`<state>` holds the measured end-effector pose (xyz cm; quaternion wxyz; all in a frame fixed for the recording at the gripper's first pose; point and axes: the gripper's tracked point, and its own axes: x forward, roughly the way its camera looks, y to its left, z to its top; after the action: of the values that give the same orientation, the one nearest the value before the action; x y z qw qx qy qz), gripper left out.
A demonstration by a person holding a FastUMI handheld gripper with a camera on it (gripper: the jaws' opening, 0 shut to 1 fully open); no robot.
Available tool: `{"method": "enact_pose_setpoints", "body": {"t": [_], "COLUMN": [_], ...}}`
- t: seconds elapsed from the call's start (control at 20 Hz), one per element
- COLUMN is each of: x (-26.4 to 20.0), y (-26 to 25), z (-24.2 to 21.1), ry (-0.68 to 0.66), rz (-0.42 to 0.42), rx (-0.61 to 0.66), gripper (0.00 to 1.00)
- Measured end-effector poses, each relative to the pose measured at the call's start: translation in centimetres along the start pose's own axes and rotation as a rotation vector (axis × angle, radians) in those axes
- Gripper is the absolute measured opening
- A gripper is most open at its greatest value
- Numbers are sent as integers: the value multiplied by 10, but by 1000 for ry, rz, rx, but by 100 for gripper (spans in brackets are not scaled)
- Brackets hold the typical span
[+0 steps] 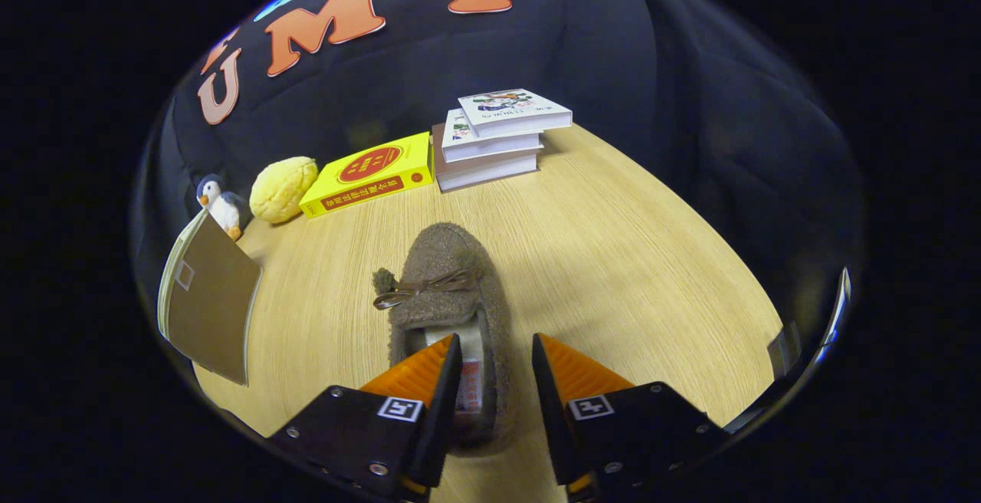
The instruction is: Open the storage box then place both shoes into the box .Put the left shoe in first, then the right shoe, with the right side of both shoes facing outward in a uniform manner.
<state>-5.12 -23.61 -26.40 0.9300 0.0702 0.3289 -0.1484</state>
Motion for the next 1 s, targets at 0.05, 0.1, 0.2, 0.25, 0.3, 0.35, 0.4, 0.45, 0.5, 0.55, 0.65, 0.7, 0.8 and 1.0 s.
{"method": "enact_pose_setpoints", "body": {"t": [0.05,0.1,0.2,0.25,0.3,0.35,0.4,0.45,0.5,0.55,0.65,0.7,0.8,1.0], "x": [3,6,7,5,4,1,-2,-6,-10,-14,-24,-30,-41,-69], "y": [0,0,-2,-2,-1,1,3,5,7,11,21,26,41,86], "z": [-1,-2,0,-1,1,1,4,7,9,13,20,24,33,48], "ry": [7,13,7,9,5,4,-2,-14,-20,-32,-50,-60,-79,-117], "rz": [0,-5,-15,-19,-19,-18,-21,-25,-28,-27,-26,-29,-31,-14], "rx": [1,-1,3,6,11,18,28,34,35,39,48,54,64,73], "gripper": [48,36,10,5,3,2,1,1,1,1,1,1,1,1]}}
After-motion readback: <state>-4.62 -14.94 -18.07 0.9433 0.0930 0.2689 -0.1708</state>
